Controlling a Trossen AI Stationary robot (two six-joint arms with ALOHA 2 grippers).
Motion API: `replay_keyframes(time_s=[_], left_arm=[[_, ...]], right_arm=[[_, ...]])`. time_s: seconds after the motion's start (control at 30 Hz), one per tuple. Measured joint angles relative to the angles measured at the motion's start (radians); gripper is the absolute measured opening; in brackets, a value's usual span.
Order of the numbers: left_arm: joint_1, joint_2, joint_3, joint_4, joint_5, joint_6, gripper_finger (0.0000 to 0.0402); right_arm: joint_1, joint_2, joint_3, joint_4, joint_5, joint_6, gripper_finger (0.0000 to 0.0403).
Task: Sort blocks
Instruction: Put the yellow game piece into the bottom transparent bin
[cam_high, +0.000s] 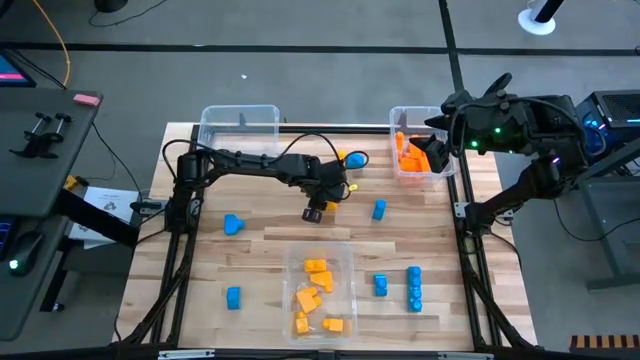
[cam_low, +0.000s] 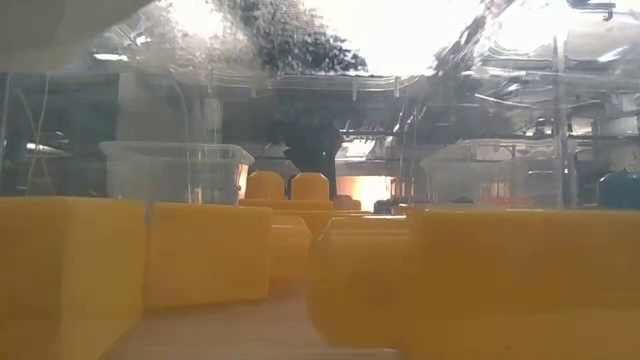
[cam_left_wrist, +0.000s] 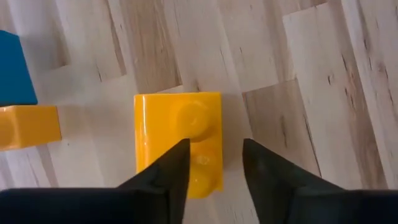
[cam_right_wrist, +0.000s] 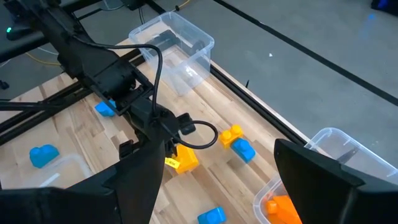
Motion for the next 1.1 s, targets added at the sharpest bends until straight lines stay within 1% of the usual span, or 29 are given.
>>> replay_keyframes(time_s=[0.13,0.23,0.33,0.47,0.63,0.73,0.87,0.97,1.07,1.1], left_arm=[[0.001,0.005,0.0,-0.002,-0.03,-0.017,0.0174],[0.008,0.008,0.0,0.004,-0.048,-0.022,0.0193],[0.017,0.008,0.0,0.039,-0.048,-0.035,0.0201],[0.034,0.009,0.0,0.045,-0.046,-0.02,0.0199],[0.042,0.045,0.0,0.025,-0.035,0.046,0.0185],[0.039,0.055,0.001,0.031,-0.012,0.061,0.0177],[0.028,0.066,0.003,0.053,-0.022,0.064,0.0161],[0.018,0.062,0.003,0.05,-0.026,0.061,0.0126],[0.011,0.051,0.003,0.04,-0.024,0.047,0.0076],[0.008,0.05,0.003,0.038,-0.022,0.041,0.0074]], right_arm=[[0.0,0.0,0.0,0.0,0.0,-0.004,0.0298],[0.0,0.0,0.0,0.0,-0.001,0.0,0.0298],[0.001,0.0,0.0,0.0,-0.001,0.0,0.0298],[0.001,0.0,0.0,0.0,-0.007,0.0,0.0298],[0.001,0.0,0.0,0.0,-0.009,0.0,0.0298],[0.001,0.0,0.0,0.0,-0.014,0.001,0.0298],[0.001,0.0,0.0,0.0,-0.025,0.005,0.0298],[0.001,0.0,0.0,0.0,-0.026,0.007,0.0298],[0.001,0.0,0.0,0.0,-0.026,0.002,0.0298],[0.001,0.0,0.0,0.0,-0.026,0.002,0.0298]])
